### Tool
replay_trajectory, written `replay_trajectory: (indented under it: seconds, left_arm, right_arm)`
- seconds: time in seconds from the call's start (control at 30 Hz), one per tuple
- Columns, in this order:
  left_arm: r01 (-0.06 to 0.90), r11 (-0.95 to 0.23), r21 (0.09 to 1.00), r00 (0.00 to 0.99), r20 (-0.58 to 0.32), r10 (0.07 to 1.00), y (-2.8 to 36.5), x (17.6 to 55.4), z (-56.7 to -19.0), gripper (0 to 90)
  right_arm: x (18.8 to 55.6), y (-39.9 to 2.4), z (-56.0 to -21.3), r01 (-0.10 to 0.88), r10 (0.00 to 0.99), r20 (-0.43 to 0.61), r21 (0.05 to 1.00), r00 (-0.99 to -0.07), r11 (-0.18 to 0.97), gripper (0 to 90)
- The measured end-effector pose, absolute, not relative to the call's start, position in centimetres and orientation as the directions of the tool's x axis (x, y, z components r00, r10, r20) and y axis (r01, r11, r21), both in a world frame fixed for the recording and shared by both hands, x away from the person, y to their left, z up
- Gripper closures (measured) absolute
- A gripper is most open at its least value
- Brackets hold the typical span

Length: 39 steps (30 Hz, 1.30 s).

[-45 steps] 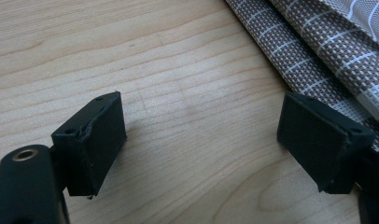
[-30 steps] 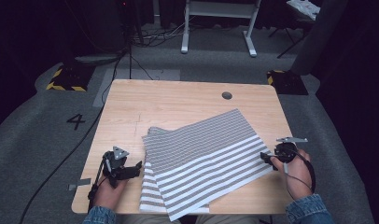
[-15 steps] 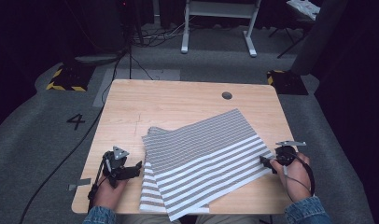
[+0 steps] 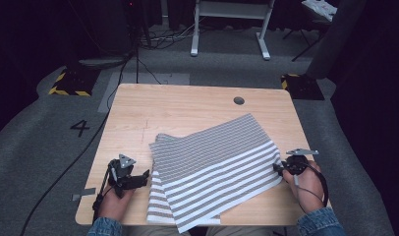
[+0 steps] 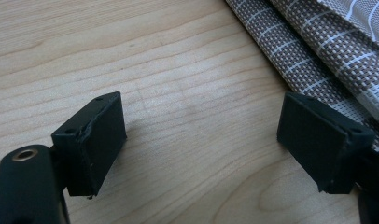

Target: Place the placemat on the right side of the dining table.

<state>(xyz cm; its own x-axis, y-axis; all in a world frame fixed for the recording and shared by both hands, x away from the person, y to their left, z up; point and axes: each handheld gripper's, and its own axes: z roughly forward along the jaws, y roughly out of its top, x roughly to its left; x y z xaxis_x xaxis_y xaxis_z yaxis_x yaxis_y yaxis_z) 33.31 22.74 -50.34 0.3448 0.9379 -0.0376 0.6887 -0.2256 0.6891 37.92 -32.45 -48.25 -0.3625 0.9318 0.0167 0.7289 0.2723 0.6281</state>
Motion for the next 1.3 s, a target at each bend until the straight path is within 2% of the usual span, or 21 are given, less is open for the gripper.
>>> replay_trajectory:
  seconds: [0.07, 0.1, 0.13, 0.23, 0.4, 0.43, 0.5, 0.67, 0.7, 0.73, 0.77, 0.8, 0.83, 0.9, 1.2, 1.3]
  left_arm:
    - [0.689, -0.226, 0.689, 0.345, -0.037, 0.938, 22.7, 33.3, -50.3, 15.6]
    - [0.689, -0.226, 0.689, 0.345, -0.037, 0.938, 22.7, 33.3, -50.3, 15.6]
    - [0.689, -0.226, 0.689, 0.346, -0.037, 0.938, 22.7, 33.3, -50.3, 15.6]
    - [0.688, -0.226, 0.690, 0.344, -0.036, 0.938, 22.7, 33.3, -50.3, 15.6]
    - [0.689, -0.225, 0.689, 0.344, -0.038, 0.938, 22.7, 33.3, -50.4, 15.6]
    - [0.689, -0.225, 0.689, 0.344, -0.038, 0.938, 22.7, 33.3, -50.4, 15.6]
    - [0.689, -0.224, 0.690, 0.341, -0.036, 0.939, 22.7, 33.2, -50.3, 15.6]
    - [0.688, -0.224, 0.690, 0.340, -0.034, 0.940, 22.7, 33.2, -50.3, 15.6]
    - [0.688, -0.224, 0.690, 0.339, -0.033, 0.940, 22.7, 33.2, -50.3, 15.6]
    - [0.688, -0.224, 0.690, 0.339, -0.033, 0.940, 22.7, 33.2, -50.3, 15.6]
    - [0.688, -0.223, 0.690, 0.340, -0.035, 0.940, 22.7, 33.2, -50.3, 15.6]
    - [0.688, -0.224, 0.690, 0.340, -0.034, 0.940, 22.7, 33.2, -50.3, 15.6]
    - [0.689, -0.223, 0.690, 0.341, -0.037, 0.939, 22.7, 33.2, -50.4, 15.6]
    - [0.689, -0.224, 0.689, 0.343, -0.038, 0.938, 22.7, 33.2, -50.3, 15.7]
    - [0.688, -0.227, 0.689, 0.346, -0.037, 0.937, 22.7, 33.3, -50.3, 15.6]
    - [0.688, -0.229, 0.689, 0.350, -0.038, 0.936, 22.8, 33.3, -50.3, 15.6]
  right_arm:
    - [37.8, -32.2, -47.9, 0.727, 0.926, 0.013, 0.623, -0.378, 0.288, 77.2]
    - [37.8, -32.2, -47.9, 0.727, 0.926, 0.013, 0.623, -0.378, 0.288, 77.2]
    - [37.8, -31.8, -47.3, 0.713, 0.918, -0.010, 0.626, -0.397, 0.315, 82.4]
    - [37.8, -31.5, -46.5, 0.700, 0.907, -0.025, 0.628, -0.420, 0.341, 83.7]
    - [39.3, -32.3, -41.8, 0.634, 0.892, -0.117, 0.663, -0.437, 0.398, 84.6]
    - [39.3, -32.3, -41.8, 0.634, 0.892, -0.117, 0.663, -0.437, 0.398, 84.6]
    - [40.9, -32.8, -39.0, 0.596, 0.879, -0.211, 0.666, -0.427, 0.449, 84.8]
    - [45.0, -33.0, -35.9, 0.504, 0.820, -0.436, 0.647, -0.371, 0.572, 85.0]
    - [45.7, -33.0, -35.5, 0.478, 0.807, -0.482, 0.650, -0.340, 0.590, 82.8]
    - [46.3, -33.2, -35.2, 0.449, 0.801, -0.516, 0.664, -0.302, 0.598, 73.7]
    - [46.9, -33.4, -35.2, 0.422, 0.805, -0.536, 0.687, -0.255, 0.592, 58.4]
    - [47.4, -33.6, -35.4, 0.411, 0.809, -0.546, 0.701, -0.218, 0.583, 54.7]
    - [47.6, -33.8, -35.5, 0.427, 0.821, -0.530, 0.705, -0.213, 0.566, 56.5]
    - [47.3, -33.7, -35.7, 0.438, 0.843, -0.490, 0.722, -0.222, 0.535, 52.9]
    - [44.7, -31.6, -36.9, 0.454, 0.881, -0.324, 0.764, -0.344, 0.458, 46.4]
    - [42.8, -30.0, -37.5, 0.489, 0.889, -0.202, 0.774, -0.411, 0.402, 46.5]
